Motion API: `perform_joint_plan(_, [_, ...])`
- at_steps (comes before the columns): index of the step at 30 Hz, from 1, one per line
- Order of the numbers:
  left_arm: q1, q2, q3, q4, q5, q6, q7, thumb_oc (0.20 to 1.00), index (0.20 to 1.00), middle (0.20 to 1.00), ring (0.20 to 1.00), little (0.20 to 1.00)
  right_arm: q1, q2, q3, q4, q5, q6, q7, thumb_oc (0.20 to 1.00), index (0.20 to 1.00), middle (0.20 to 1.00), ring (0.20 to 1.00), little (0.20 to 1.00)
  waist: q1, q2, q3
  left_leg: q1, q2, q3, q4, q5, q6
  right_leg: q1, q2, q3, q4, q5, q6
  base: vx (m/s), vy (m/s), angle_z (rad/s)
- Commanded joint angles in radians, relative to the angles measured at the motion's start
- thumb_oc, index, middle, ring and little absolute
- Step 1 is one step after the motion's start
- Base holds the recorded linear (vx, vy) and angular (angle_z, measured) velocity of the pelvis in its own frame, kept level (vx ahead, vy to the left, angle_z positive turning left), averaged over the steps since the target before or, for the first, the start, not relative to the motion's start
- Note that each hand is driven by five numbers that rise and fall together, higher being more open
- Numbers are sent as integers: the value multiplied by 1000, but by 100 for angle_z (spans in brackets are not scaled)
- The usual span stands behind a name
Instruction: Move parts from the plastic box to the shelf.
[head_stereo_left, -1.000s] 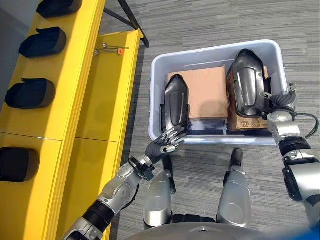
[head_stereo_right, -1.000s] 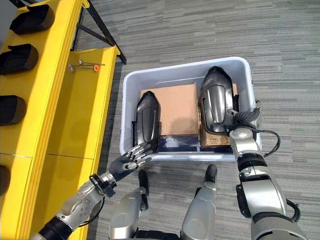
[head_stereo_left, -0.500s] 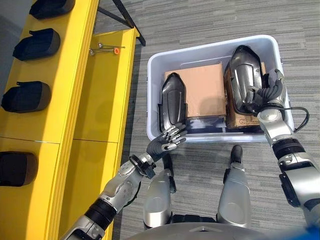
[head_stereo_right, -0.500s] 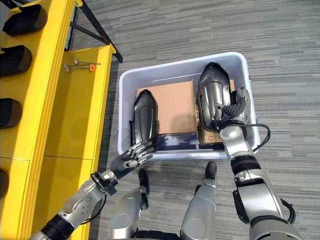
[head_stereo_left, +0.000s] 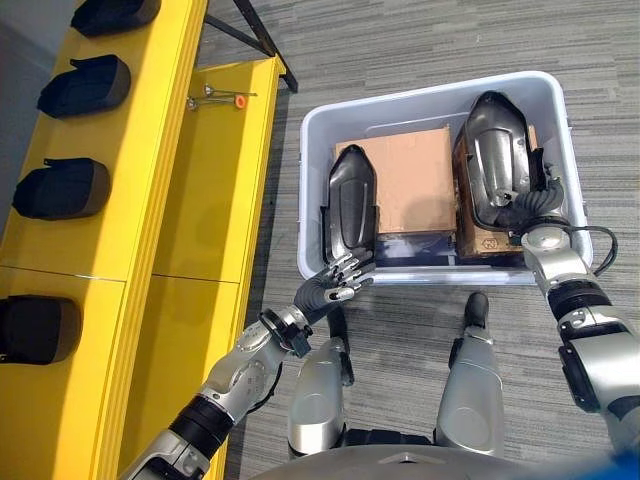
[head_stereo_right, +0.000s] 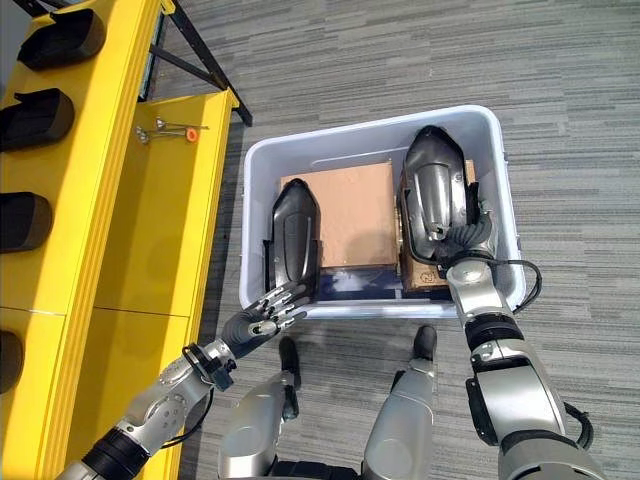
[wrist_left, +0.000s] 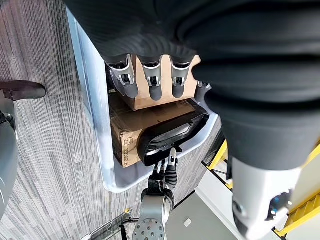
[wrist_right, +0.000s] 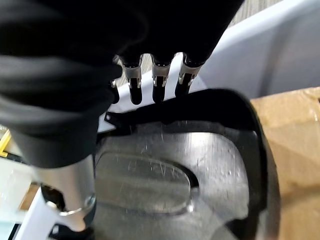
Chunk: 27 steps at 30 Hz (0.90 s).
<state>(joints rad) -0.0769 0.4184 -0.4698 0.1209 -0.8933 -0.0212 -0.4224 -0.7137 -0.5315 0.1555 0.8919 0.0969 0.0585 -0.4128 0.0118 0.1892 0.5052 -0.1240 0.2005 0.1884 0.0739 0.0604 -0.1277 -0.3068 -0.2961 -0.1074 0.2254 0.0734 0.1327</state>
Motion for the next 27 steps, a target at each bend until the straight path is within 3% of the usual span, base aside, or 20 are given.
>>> perform_joint_plan(1, [16, -6, 7, -86, -8, -15, -28, 1000, 1000, 1000, 1000, 1000, -108, -61, 24, 1, 52, -19, 10, 1000, 1000, 1000, 1000, 1000, 24, 37, 15, -48, -18, -31, 63, 0, 42, 1, 13, -61, 183, -144, -60, 0, 0, 0])
perform_joint_plan(7, [13, -2, 5, -88, -5, -11, -29, 1000, 1000, 1000, 1000, 1000, -125, -69, 18, 36, 89, 1, 15, 1000, 1000, 1000, 1000, 1000, 28, 38, 15, -57, -18, -33, 65, 1, 41, -9, 11, -62, 190, -144, -59, 0, 0, 0])
perform_joint_plan(12, [10, 5, -3, -93, -11, -12, -24, 1000, 1000, 1000, 1000, 1000, -141, -75, -14, 77, 114, 2, -85, 1000, 1000, 1000, 1000, 1000, 31, 45, 15, -68, -20, -33, 67, 0, 42, -23, 10, -61, 198, -148, -59, 0, 0, 0])
perform_joint_plan(17, [9, 3, -16, -92, -15, -24, -22, 1000, 1000, 1000, 1000, 1000, -152, -73, -34, 88, 120, 5, -119, 1000, 1000, 1000, 1000, 1000, 29, 51, 15, -73, -21, -29, 62, 0, 43, -33, 11, -58, 196, -147, -58, 0, 0, 0])
perform_joint_plan(23, [7, -5, -28, -95, -17, -31, -14, 1000, 1000, 1000, 1000, 1000, -143, -60, -38, 80, 121, 4, -135, 1000, 1000, 1000, 1000, 1000, 23, 58, 15, -79, -23, -23, 61, 0, 44, -45, 9, -51, 196, -147, -58, 0, 0, 0])
perform_joint_plan(27, [5, -4, -24, -92, -19, -28, -19, 1000, 1000, 1000, 1000, 1000, -141, -56, -29, 91, 124, 48, -112, 1000, 1000, 1000, 1000, 1000, 22, 59, 15, -82, -23, -22, 61, 0, 43, -53, 7, -48, 199, -146, -56, 1, -2, -2])
